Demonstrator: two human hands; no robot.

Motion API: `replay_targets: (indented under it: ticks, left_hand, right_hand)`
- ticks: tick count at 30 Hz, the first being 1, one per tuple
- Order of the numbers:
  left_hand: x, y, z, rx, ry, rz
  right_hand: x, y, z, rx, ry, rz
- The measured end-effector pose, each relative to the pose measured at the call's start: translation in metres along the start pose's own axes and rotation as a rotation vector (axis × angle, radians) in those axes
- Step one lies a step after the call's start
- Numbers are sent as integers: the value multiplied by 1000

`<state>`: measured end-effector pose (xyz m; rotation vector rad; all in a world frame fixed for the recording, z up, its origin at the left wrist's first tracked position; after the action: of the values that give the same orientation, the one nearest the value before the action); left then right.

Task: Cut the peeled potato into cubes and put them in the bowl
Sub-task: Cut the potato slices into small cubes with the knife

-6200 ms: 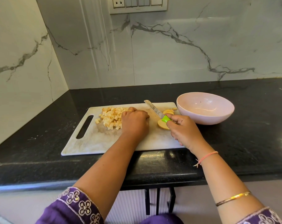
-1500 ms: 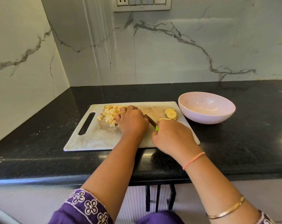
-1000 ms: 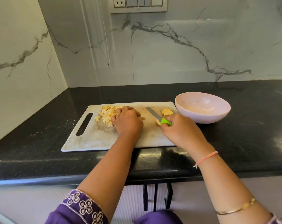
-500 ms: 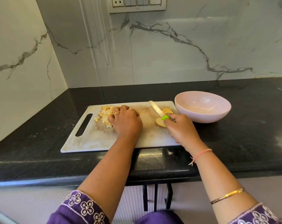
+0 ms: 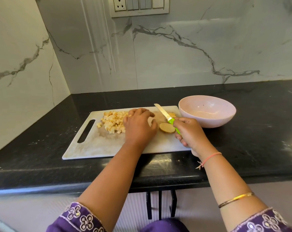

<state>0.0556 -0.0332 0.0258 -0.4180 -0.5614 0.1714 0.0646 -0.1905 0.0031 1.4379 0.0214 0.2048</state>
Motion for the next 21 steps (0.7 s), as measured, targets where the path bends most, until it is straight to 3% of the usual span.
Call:
replay_targets:
  ticks: [3, 9, 17, 21]
  left_hand:
    - [-6, -24, -13, -2, 89, -138]
    - [-7, -28, -34, 88, 202, -191]
    - [-3, -18, -25, -65, 163, -123]
    - [-4, -17, -26, -151, 252, -116]
  right_hand:
    - [1, 0, 1, 25, -10, 0]
    - [2, -2, 2, 32, -14, -3]
    - [4, -5, 4, 8, -39, 8]
    - [4, -3, 4, 19, -51, 7]
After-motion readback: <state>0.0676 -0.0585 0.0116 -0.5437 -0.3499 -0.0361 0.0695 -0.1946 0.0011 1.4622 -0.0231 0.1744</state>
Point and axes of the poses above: each hand's wrist, its own x-axis towards the middle knuckle, its own z-axis out of the back of the hand, y = z × x, the point moved 9 cm from there along x, towards the middle knuckle, and after that the axes turned 4 degrees about z, right-handed, at the moved point
